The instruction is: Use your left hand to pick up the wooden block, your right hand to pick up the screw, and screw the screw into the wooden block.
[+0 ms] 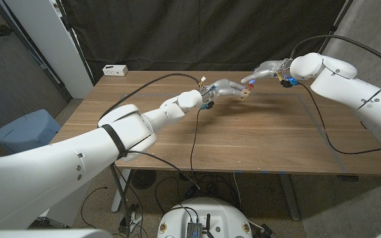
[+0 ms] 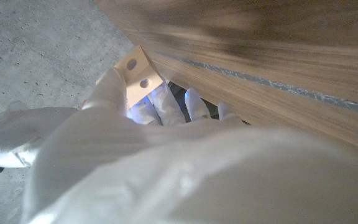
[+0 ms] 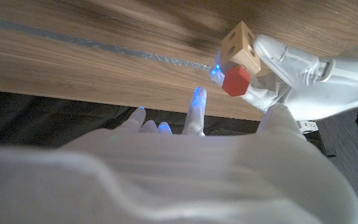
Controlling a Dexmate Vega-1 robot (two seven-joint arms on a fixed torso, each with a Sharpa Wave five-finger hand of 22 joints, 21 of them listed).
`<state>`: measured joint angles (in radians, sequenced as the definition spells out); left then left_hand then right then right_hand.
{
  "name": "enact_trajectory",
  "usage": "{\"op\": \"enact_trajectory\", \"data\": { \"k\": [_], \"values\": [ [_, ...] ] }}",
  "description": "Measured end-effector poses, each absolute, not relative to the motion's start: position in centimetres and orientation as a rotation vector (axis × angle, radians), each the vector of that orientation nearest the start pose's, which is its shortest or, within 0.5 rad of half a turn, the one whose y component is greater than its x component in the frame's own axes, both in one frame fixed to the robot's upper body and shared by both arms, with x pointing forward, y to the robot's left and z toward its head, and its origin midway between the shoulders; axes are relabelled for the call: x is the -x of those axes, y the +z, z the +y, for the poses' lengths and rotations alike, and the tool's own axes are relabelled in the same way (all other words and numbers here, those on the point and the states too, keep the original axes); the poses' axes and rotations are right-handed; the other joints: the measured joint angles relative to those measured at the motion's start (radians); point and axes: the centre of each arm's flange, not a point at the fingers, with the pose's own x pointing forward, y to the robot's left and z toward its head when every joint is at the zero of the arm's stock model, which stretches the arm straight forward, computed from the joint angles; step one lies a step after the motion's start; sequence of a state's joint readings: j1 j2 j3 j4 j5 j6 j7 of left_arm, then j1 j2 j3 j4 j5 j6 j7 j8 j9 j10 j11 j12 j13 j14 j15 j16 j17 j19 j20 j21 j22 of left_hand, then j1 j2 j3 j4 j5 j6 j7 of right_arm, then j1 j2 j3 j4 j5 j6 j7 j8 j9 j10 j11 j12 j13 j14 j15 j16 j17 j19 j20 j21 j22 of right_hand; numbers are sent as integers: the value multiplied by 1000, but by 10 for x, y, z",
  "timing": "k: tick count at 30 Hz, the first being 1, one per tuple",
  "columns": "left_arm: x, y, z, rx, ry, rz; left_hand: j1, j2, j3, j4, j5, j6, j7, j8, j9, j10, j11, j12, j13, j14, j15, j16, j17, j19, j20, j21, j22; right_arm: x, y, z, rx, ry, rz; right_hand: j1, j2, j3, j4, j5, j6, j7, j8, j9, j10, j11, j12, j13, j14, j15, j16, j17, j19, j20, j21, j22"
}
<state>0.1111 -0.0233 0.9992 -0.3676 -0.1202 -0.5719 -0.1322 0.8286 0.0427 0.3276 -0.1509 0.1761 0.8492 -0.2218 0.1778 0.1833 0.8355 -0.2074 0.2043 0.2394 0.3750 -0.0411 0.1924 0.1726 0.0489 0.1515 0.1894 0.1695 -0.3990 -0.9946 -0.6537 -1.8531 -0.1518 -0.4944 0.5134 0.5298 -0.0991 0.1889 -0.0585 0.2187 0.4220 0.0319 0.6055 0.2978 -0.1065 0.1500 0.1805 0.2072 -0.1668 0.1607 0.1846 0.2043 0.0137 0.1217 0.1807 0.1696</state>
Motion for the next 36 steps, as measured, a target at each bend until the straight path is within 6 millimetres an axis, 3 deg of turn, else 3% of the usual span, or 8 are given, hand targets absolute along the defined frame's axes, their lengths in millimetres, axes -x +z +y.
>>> {"op": "enact_trajectory", "data": {
  "k": [7,14,26,36],
  "values": [
    [-696,66,-10,-803,-625,-720,-1,1,1,1,0,0,0,0,0,0,0,0,-2,0,0,0,0,0,0,0,0,-576,160,-289,1338,190,-244,18,18,18,-18,-5,-66,5,-40,-15,-45,6,0,0,-5,5,0,0,-18,3,0,0],
    [-697,65,-8,-782,-614,-718,-1,1,1,0,0,0,0,0,1,0,0,0,-3,0,0,0,0,0,0,0,0,-567,162,-287,1334,231,-262,43,27,30,-30,-13,-96,-7,-60,-24,-60,7,0,0,-5,5,0,0,-28,4,0,0],
    [-701,62,-3,-726,-587,-692,-3,3,1,0,2,-1,0,0,1,0,0,0,-3,0,0,0,0,0,0,0,0,-556,163,-290,1335,220,-275,68,39,47,-47,-21,-100,-2,-68,-33,-60,7,8,0,-5,5,0,-5,-28,4,0,0],
    [-706,60,1,-696,-567,-659,-7,6,0,-1,1,-1,0,0,1,0,0,0,-2,0,0,0,2,0,0,0,0,-552,163,-286,1343,220,-284,94,44,59,-67,-21,-79,-24,-68,-41,-60,7,16,0,-5,5,5,-5,-21,4,5,0]
  ]
}}
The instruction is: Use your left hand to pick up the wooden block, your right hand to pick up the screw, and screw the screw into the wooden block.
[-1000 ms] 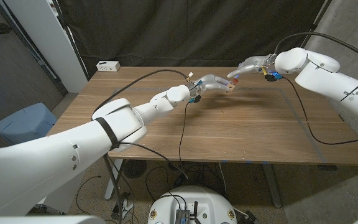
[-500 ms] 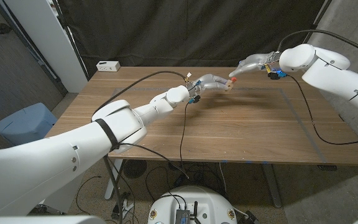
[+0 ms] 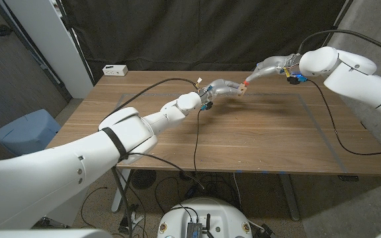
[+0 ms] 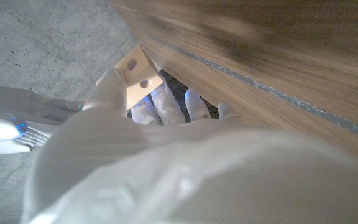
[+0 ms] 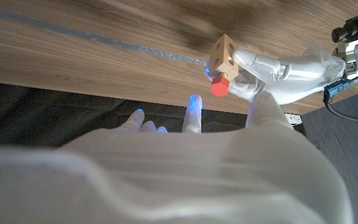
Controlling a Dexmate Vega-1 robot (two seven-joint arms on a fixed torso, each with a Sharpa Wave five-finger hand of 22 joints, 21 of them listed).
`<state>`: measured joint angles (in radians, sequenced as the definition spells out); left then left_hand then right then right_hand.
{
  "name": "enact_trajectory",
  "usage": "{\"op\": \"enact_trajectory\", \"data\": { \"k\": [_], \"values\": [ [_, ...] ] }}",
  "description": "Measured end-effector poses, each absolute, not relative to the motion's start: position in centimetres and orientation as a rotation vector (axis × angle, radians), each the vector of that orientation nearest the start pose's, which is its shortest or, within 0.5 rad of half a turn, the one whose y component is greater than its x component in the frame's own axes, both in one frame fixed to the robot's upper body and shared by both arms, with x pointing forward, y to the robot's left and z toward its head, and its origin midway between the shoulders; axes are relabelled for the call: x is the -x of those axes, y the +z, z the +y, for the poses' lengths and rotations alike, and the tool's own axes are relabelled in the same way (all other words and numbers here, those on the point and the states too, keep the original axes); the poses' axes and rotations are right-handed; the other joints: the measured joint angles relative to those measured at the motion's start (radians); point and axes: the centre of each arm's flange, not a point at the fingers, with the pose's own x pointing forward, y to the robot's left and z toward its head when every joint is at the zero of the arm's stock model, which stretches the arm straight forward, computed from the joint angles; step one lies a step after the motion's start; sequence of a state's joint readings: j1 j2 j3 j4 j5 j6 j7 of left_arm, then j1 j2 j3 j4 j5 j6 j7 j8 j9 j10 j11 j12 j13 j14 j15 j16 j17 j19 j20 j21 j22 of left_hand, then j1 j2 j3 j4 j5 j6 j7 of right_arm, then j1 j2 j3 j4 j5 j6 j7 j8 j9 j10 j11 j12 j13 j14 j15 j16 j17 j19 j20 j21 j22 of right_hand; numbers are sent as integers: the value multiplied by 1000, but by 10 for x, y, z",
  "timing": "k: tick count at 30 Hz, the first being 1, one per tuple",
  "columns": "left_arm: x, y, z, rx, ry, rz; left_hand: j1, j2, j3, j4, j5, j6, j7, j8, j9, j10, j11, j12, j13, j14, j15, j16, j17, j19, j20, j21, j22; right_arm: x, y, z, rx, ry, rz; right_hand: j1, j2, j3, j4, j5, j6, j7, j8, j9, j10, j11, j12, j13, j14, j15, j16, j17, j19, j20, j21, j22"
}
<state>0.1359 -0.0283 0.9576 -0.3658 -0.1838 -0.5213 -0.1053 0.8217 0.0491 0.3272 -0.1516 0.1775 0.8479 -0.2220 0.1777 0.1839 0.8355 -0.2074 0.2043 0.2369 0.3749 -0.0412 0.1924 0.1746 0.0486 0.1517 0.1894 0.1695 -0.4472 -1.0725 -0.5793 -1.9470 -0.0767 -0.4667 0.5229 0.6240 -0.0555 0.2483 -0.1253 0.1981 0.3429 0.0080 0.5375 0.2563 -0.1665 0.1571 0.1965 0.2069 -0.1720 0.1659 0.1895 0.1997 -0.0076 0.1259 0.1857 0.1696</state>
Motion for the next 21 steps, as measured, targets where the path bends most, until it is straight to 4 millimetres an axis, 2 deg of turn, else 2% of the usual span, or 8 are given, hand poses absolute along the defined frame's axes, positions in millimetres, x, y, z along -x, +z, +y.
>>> {"op": "enact_trajectory", "data": {
  "k": [6,7,14,21],
  "values": [
    [-709,59,3,-687,-557,-636,-3,2,0,0,0,-5,1,0,0,0,0,0,0,0,0,0,0,0,0,0,0,-552,163,-281,1346,228,-289,20,2,12,-12,0,6,-21,0,-5,1,-1,0,0,0,0,8,0,6,-6,7,0],
    [-707,58,-3,-663,-561,-635,-2,2,0,0,0,-5,1,0,0,0,0,0,0,0,0,0,0,0,0,0,0,-553,166,-288,1365,171,-277,28,7,15,-15,0,5,-23,0,-6,3,-4,0,0,0,0,8,0,10,-2,7,0],
    [-708,58,-6,-650,-559,-621,-2,2,-2,5,0,-6,0,0,-1,0,0,0,0,0,0,0,0,0,0,0,0,-556,167,-288,1371,152,-279,70,7,35,-35,0,19,-66,0,-15,4,-18,7,0,-1,-7,8,0,28,-6,7,0],
    [-707,58,-8,-644,-562,-619,-11,-1,-2,8,0,-6,0,0,0,0,0,0,0,0,0,0,0,0,0,0,0,-560,169,-290,1369,139,-281,92,9,44,-44,0,17,-89,-9,-21,0,-32,7,0,0,-11,16,0,31,-10,7,0]
  ]
}}
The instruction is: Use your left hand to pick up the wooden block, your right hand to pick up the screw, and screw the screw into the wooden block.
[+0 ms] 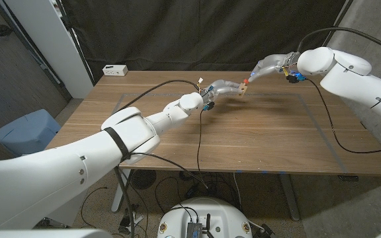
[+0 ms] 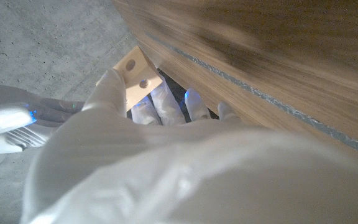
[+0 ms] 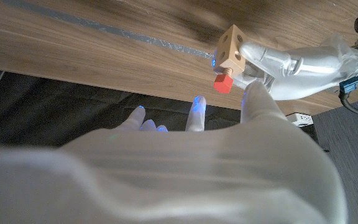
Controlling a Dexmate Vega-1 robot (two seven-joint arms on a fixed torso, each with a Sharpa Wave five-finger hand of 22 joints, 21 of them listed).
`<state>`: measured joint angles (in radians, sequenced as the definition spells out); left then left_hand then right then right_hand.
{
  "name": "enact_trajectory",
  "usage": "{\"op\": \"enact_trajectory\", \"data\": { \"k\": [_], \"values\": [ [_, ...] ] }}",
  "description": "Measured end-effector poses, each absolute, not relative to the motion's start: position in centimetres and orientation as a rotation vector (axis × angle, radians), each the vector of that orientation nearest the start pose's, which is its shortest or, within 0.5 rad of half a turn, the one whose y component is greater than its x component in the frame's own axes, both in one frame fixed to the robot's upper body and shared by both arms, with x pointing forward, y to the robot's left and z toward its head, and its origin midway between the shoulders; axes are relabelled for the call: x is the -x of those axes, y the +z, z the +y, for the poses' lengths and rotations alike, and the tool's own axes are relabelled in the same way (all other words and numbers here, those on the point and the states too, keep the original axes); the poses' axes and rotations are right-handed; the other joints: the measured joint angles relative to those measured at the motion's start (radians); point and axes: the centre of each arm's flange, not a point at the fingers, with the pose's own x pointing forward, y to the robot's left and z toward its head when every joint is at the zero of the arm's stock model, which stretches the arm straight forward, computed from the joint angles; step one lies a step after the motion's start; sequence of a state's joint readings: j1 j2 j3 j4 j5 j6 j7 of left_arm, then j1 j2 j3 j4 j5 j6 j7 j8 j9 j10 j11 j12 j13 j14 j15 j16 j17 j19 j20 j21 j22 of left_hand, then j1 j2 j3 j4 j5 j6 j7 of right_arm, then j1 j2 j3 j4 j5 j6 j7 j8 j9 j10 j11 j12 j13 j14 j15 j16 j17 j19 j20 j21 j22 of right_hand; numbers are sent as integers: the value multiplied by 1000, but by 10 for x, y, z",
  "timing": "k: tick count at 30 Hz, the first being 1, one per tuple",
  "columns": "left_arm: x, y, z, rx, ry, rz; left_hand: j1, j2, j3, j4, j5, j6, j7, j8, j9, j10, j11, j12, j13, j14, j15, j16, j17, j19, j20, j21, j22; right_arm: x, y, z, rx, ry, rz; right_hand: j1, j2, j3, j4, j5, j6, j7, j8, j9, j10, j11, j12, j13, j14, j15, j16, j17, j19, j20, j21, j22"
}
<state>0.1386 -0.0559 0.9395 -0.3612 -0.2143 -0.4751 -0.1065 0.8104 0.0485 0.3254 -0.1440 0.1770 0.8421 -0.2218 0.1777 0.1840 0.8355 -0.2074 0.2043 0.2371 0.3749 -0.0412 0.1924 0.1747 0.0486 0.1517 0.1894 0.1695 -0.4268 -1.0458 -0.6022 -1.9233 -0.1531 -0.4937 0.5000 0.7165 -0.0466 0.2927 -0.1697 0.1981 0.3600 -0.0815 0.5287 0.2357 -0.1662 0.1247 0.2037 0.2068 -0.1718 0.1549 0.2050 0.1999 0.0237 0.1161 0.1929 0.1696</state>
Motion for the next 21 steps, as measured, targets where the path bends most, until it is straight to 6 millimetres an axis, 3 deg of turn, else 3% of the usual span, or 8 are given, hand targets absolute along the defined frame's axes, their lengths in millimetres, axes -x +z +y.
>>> {"op": "enact_trajectory", "data": {
  "k": [6,14,21],
  "values": [
    [-706,60,-10,-643,-570,-630,-6,2,-4,4,-1,0,0,0,0,0,0,0,-5,0,0,0,0,-4,-4,0,0,-563,171,-293,1365,139,-280,28,-3,4,-4,0,-20,-19,-14,-8,-6,-5,0,0,0,0,0,0,2,2,0,0],
    [-701,59,-13,-646,-588,-657,-6,2,-4,4,-1,0,0,0,0,0,0,0,-5,0,0,0,0,-4,-4,0,0,-566,171,-295,1349,171,-273,45,-11,12,-5,-6,-72,-13,-48,-14,-5,-5,-12,2,0,0,-6,0,-12,7,-5,0],
    [-698,59,-15,-656,-601,-679,-7,3,-4,4,-1,0,0,0,0,0,0,0,-5,0,0,0,0,-4,-4,0,0,-566,172,-297,1347,197,-264,45,-11,16,-1,-10,-82,-13,-57,-18,-5,-5,-12,5,0,0,-14,0,-17,9,-5,0]
  ]
}}
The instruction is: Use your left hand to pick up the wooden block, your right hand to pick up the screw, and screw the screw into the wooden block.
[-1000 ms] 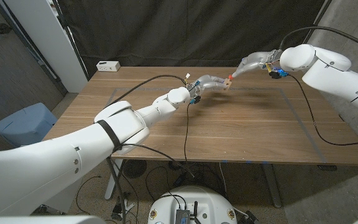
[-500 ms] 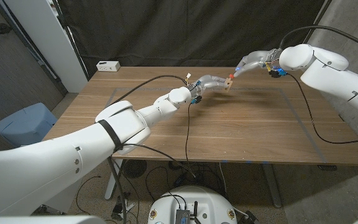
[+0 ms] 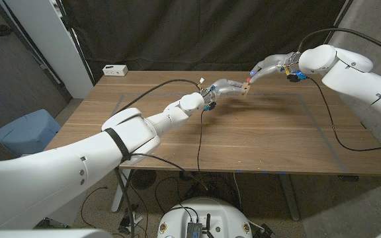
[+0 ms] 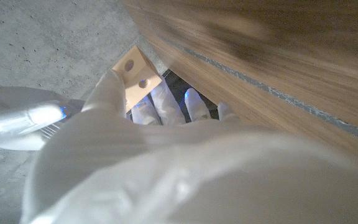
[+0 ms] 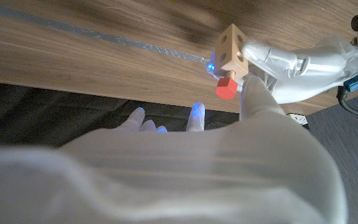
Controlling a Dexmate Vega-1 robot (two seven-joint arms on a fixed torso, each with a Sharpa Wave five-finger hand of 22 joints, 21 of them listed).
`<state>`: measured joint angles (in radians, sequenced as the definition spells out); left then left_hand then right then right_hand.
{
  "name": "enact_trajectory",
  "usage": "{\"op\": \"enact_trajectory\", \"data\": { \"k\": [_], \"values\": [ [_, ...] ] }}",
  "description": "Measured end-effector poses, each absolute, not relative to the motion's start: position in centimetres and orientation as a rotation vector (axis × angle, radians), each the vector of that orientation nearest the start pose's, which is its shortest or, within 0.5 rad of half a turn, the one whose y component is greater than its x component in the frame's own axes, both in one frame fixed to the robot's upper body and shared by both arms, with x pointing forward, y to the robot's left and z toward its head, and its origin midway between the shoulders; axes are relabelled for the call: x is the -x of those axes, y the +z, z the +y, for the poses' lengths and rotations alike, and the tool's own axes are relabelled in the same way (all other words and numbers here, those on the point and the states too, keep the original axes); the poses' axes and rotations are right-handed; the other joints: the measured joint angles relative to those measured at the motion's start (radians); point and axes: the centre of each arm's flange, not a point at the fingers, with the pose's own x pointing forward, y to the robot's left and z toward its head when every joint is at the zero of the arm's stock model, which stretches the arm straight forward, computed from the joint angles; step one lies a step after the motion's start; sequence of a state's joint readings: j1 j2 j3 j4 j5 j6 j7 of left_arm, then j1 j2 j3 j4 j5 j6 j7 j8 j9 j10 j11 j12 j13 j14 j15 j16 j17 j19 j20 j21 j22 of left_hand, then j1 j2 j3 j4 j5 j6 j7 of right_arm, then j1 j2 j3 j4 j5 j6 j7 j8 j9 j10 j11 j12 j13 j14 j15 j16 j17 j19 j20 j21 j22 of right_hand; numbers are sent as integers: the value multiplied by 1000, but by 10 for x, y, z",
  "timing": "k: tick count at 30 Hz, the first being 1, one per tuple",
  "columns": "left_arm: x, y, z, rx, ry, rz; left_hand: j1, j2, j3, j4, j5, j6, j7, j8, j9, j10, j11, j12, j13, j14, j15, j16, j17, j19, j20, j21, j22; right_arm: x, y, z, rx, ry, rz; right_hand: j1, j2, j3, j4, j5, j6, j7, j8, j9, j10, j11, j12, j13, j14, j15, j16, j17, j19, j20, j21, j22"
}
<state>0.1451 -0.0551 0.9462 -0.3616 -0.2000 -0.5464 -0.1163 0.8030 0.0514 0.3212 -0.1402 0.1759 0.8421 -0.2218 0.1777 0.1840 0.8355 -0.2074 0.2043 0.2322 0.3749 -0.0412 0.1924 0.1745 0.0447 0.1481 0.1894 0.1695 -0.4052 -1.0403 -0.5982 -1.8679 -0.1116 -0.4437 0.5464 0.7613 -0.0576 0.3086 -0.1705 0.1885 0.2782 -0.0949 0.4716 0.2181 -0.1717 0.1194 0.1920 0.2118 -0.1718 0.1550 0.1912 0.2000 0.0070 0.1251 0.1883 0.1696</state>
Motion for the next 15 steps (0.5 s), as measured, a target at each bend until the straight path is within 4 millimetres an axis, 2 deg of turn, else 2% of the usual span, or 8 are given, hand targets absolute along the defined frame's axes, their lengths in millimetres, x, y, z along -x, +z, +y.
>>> {"op": "enact_trajectory", "data": {
  "k": [15],
  "values": [
    [-692,58,-18,-674,-624,-722,-5,-3,-1,-1,-4,0,0,0,-1,0,0,0,0,0,0,0,0,0,0,0,0,-562,175,-304,1331,231,-257,9,2,4,4,0,71,6,20,0,0,0,4,0,0,0,0,0,0,0,0,0]
  ]
}}
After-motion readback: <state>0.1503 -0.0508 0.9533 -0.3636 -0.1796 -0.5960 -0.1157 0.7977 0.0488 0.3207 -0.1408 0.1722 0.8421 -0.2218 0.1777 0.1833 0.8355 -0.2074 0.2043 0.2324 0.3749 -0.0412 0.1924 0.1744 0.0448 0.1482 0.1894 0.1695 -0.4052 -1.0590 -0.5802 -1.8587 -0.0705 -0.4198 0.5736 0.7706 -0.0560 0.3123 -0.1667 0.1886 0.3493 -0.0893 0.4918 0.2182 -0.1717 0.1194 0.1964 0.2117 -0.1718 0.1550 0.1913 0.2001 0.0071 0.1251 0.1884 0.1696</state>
